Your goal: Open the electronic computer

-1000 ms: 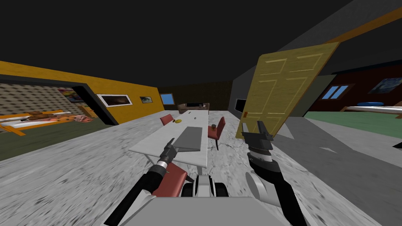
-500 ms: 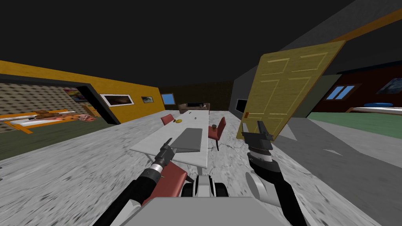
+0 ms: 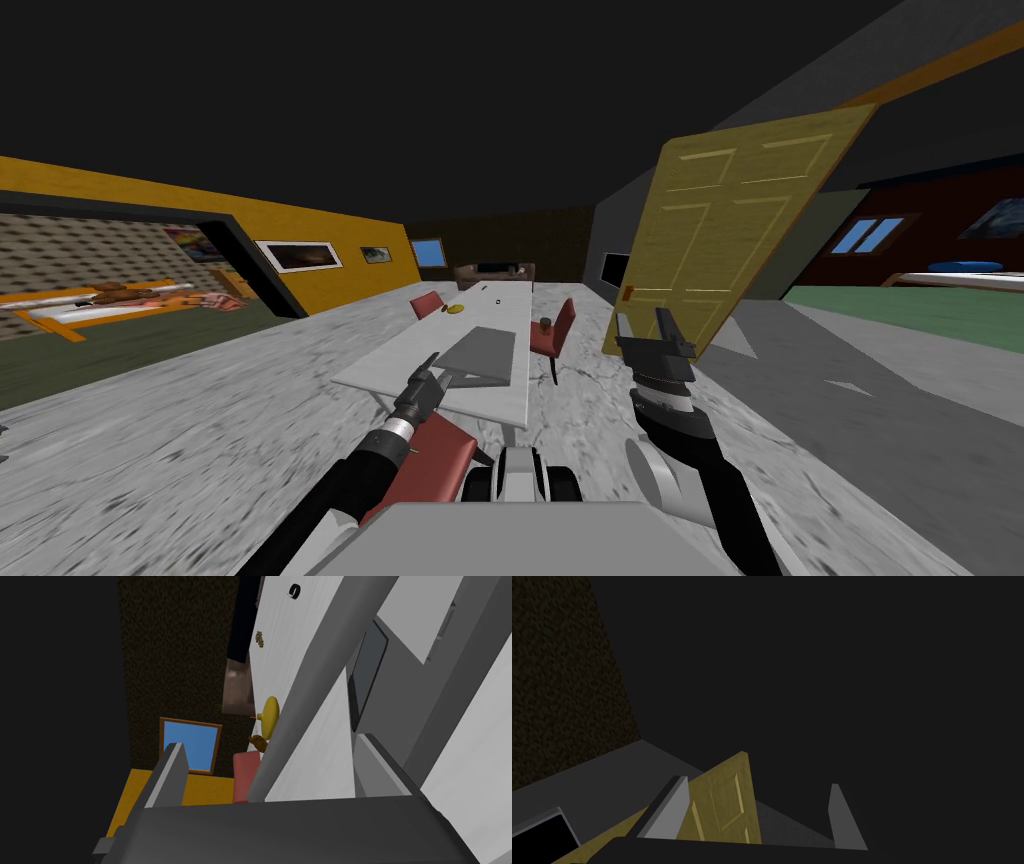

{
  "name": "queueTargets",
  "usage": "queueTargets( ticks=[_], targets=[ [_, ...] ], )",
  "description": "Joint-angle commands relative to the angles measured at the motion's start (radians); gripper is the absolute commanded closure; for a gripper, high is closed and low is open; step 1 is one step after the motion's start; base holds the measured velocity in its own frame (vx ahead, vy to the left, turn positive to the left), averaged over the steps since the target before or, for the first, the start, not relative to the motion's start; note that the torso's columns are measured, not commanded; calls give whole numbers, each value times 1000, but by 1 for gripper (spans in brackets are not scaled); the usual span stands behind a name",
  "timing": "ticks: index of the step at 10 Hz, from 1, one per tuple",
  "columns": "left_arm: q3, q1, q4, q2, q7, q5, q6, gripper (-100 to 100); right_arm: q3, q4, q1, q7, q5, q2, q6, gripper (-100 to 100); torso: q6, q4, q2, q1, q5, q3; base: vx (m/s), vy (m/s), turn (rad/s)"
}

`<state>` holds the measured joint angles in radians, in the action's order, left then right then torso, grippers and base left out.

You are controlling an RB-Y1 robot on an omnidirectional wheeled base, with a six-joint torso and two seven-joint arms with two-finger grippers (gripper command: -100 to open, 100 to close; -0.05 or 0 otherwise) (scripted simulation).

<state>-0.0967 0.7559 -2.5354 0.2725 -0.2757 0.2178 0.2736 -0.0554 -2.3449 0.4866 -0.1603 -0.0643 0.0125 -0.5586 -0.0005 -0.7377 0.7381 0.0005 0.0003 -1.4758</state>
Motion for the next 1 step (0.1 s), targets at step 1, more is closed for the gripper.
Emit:
queueTargets(
  ticks=[1],
  targets=[
    [0, 0, 0, 0, 0, 0, 0, 0, 0, 0, 0, 0, 0, 0, 0, 0, 0, 0, 0, 0, 0, 0, 0, 0, 0]
  ],
)
